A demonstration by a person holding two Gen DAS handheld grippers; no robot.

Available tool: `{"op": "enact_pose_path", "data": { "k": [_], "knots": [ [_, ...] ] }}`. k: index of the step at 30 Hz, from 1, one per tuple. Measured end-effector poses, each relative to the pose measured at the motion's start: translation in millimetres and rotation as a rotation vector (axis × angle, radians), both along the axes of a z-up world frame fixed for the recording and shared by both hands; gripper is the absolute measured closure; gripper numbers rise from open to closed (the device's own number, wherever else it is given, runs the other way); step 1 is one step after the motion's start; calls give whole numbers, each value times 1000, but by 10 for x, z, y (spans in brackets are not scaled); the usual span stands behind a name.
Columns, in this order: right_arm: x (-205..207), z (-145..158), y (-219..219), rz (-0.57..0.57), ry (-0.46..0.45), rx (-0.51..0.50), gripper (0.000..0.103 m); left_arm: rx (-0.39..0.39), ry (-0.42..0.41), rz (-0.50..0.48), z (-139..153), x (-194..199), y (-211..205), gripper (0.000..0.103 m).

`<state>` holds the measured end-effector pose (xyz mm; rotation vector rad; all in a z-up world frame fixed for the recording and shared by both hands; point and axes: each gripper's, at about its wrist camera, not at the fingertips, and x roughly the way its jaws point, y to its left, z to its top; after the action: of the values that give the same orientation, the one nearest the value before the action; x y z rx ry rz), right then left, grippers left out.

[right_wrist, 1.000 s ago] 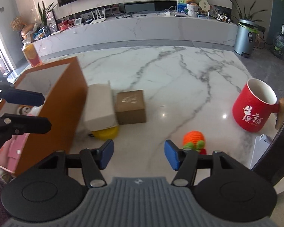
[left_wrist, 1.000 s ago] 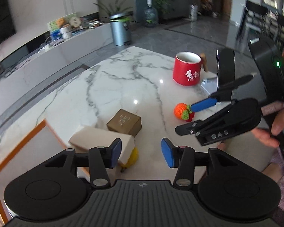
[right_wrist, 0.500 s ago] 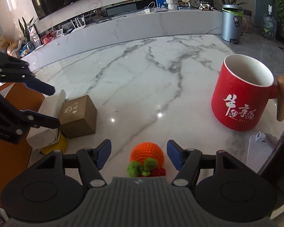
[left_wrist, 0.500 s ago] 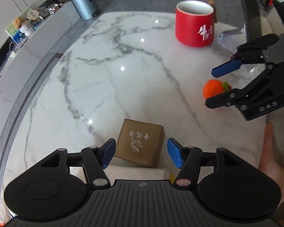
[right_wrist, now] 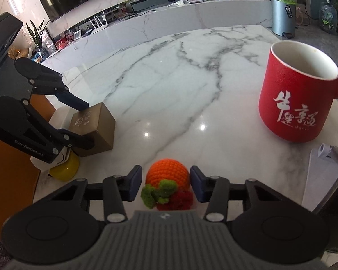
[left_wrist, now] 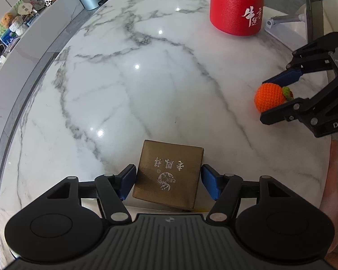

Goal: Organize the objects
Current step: 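Grasp the small brown box with the left gripper while the right gripper grasps the orange crocheted fruit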

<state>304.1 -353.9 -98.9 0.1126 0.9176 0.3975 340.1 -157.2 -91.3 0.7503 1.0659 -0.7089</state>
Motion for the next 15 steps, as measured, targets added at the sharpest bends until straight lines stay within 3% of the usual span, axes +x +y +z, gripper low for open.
{"op": "enact_pose_path", "data": {
  "k": [5,15],
  "knots": [
    [-22,-22,34,13,-6,-30,57,-24,8,57,-5,14,-18,30],
    [-70,39,81,27,-24,-19,57,-82,65,268,24,85,-47,32]
  ]
}}
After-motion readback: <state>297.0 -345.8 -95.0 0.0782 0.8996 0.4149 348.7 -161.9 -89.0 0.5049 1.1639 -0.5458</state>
